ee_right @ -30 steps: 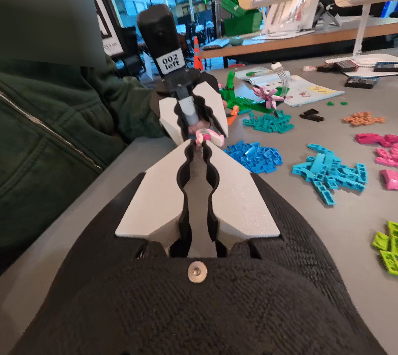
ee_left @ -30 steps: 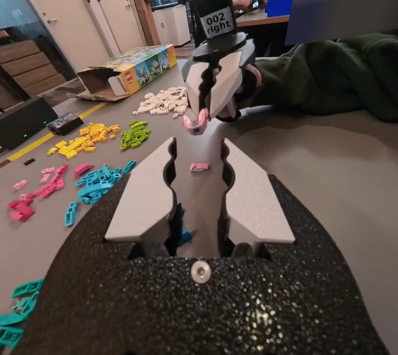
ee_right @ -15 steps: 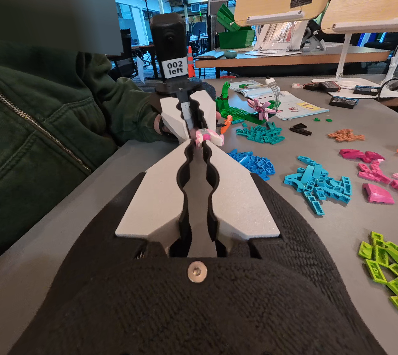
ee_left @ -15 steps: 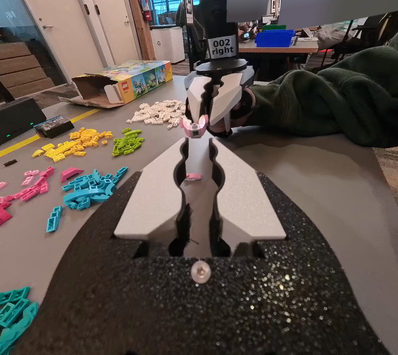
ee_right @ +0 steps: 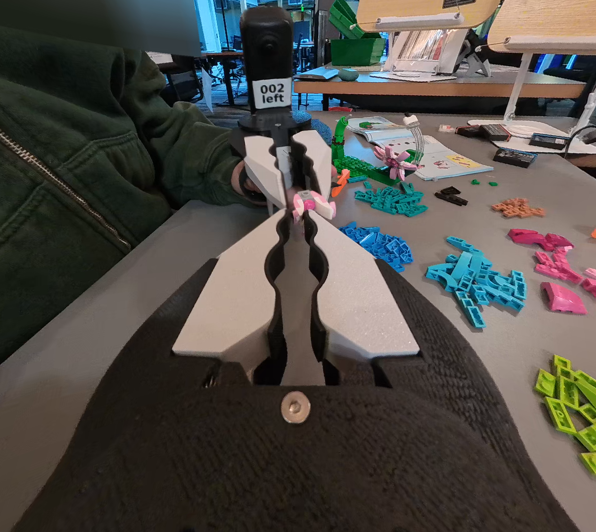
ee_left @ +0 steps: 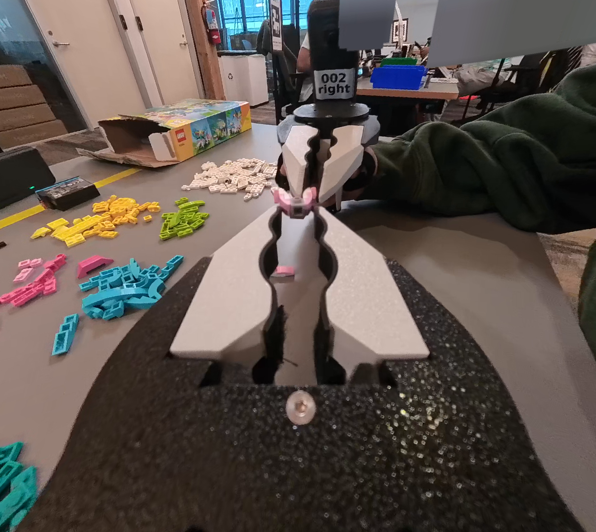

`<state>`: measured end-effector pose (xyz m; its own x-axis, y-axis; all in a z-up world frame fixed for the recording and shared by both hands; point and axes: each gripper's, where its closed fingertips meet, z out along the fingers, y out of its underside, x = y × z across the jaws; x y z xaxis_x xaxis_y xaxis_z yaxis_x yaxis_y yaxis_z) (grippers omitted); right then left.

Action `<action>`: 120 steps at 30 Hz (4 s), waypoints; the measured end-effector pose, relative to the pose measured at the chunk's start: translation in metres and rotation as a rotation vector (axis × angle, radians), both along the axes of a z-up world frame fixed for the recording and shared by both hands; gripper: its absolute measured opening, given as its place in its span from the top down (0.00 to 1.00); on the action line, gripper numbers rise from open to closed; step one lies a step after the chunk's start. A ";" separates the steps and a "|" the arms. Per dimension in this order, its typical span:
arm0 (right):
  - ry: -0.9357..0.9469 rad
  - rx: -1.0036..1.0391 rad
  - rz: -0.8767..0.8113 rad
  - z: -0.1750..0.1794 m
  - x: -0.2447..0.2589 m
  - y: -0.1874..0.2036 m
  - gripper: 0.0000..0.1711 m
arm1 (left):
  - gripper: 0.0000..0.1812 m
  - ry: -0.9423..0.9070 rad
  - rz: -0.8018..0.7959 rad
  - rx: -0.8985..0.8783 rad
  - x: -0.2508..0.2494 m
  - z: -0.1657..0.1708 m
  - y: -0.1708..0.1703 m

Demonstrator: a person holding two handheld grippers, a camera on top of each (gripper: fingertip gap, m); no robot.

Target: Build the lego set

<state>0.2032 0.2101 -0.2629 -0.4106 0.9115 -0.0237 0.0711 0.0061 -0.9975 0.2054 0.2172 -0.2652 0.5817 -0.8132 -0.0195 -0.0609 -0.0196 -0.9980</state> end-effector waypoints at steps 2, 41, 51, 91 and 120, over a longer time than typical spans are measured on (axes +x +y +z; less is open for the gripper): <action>0.001 0.007 -0.002 0.000 0.000 0.000 0.96 | 0.89 -0.014 -0.012 -0.010 0.001 0.001 -0.001; -0.573 0.196 -0.105 -0.091 0.020 0.023 0.86 | 0.92 0.089 0.192 0.000 -0.030 -0.011 0.021; -0.513 0.304 0.017 -0.088 0.013 -0.009 0.81 | 0.92 0.092 0.187 -0.001 -0.029 -0.012 0.021; -0.562 0.231 -0.110 -0.092 0.005 0.027 0.95 | 0.92 0.112 0.094 0.031 -0.014 -0.012 0.014; -0.623 0.375 0.174 0.002 -0.003 -0.010 0.95 | 0.92 -0.009 -0.117 0.003 0.001 -0.003 -0.008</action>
<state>0.2005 0.2006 -0.2613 -0.5622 0.8270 0.0008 0.5893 0.4012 -0.7013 0.2061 0.2087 -0.2677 0.4833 -0.8753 -0.0173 -0.0536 -0.0098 -0.9985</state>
